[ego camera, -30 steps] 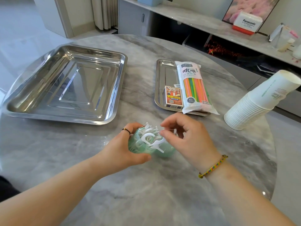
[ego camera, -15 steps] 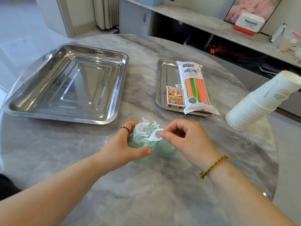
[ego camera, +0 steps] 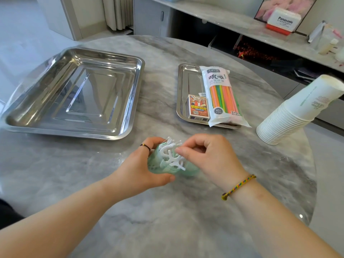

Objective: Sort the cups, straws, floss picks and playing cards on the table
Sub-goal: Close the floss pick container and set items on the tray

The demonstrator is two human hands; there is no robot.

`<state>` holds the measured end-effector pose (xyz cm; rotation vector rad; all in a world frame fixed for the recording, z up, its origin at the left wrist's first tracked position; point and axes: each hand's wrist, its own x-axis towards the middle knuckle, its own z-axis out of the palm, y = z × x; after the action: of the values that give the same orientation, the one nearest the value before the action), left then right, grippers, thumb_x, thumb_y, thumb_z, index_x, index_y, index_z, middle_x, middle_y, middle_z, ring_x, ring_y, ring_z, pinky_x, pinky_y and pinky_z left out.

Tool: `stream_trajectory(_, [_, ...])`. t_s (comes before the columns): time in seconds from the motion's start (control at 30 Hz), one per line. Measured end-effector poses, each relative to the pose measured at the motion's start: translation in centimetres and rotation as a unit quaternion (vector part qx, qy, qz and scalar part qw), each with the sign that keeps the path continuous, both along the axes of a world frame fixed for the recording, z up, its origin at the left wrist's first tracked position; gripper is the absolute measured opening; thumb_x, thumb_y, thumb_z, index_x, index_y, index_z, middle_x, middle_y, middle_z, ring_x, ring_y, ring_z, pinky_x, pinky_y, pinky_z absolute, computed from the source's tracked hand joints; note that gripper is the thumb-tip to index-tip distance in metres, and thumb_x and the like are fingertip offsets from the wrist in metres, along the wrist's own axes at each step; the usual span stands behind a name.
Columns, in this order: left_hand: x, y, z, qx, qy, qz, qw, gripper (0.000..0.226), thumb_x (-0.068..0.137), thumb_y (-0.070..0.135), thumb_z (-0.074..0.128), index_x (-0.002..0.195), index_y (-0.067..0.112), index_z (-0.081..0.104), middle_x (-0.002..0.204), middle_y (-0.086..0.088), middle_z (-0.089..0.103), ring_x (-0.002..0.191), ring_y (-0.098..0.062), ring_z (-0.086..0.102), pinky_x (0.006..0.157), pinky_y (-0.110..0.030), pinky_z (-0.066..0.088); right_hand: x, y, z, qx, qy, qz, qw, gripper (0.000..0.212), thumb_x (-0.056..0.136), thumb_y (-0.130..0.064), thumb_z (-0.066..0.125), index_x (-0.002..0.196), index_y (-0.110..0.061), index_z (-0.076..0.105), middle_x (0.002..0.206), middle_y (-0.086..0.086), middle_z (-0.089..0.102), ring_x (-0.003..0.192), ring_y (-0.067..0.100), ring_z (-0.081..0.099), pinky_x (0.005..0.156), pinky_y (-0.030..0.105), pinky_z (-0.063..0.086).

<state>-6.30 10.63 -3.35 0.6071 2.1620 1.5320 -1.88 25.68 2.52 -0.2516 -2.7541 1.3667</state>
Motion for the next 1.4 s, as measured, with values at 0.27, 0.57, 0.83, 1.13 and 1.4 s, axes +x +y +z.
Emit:
stream_trajectory(0.27, [0.3, 0.1, -0.2, -0.009, 0.007, -0.003, 1.0, 0.064, 0.039, 0.043, 0.072, 0.094, 0.043, 0.039, 0.092, 0.019, 0.056, 0.081, 0.016, 0.053, 0.066, 0.001, 0.039, 0.3, -1.0, -1.1, 0.048, -0.006, 0.039, 0.998, 0.012, 0.074, -0.026, 0.072, 0.062, -0.023, 0.07, 0.044, -0.007, 0.044, 0.048, 0.008, 0.041, 0.055, 0.026, 0.033])
stream_trajectory(0.57, [-0.7, -0.5, -0.5, 0.007, -0.007, 0.025, 1.0, 0.062, 0.063, 0.002, 0.079, 0.091, 0.041, 0.04, 0.092, 0.017, 0.057, 0.075, 0.02, 0.054, 0.064, 0.002, 0.04, -0.4, 4.5, -1.7, 0.19, -0.124, 0.023, 0.974, 0.049, 0.08, -0.024, 0.066, 0.125, -0.021, 0.047, 0.121, -0.003, 0.047, 0.114, 0.011, 0.042, 0.099, 0.022, 0.029])
stream_trajectory(0.83, [-1.0, -0.4, -0.4, 0.062, -0.043, 0.061, 0.995, 0.064, 0.054, 0.021, 0.082, 0.097, 0.041, 0.04, 0.104, 0.021, 0.054, 0.08, 0.02, 0.055, 0.066, -0.001, 0.043, -0.5, 2.7, -4.9, 0.269, -0.149, 0.117, 0.944, 0.079, 0.078, -0.036, 0.065, 0.142, -0.029, 0.02, 0.147, -0.007, 0.026, 0.134, 0.019, 0.024, 0.109, 0.027, 0.023])
stream_trajectory(1.13, [-1.8, -0.5, -0.1, 0.14, -0.176, 0.125, 0.966, 0.044, 0.074, 0.01, 0.073, 0.108, 0.022, 0.049, 0.093, 0.008, 0.065, 0.067, 0.006, 0.064, 0.057, -0.009, 0.05, -1.0, 0.9, -3.7, -0.281, 0.047, -0.094, 0.954, 0.043, 0.07, -0.017, 0.071, 0.104, -0.026, 0.048, 0.107, -0.007, 0.058, 0.084, -0.004, 0.058, 0.083, 0.022, 0.048])
stream_trajectory(1.4, [-0.8, -0.3, 0.2, 0.118, -0.176, 0.048, 0.976, 0.069, 0.034, 0.041, 0.074, 0.099, 0.031, 0.055, 0.091, 0.012, 0.07, 0.085, -0.001, 0.066, 0.067, -0.016, 0.052, 0.0, -0.8, -3.5, -0.26, 0.057, 0.011, 0.964, 0.048, 0.062, -0.023, 0.065, 0.103, -0.038, 0.046, 0.111, -0.015, 0.053, 0.092, -0.007, 0.058, 0.077, 0.012, 0.048])
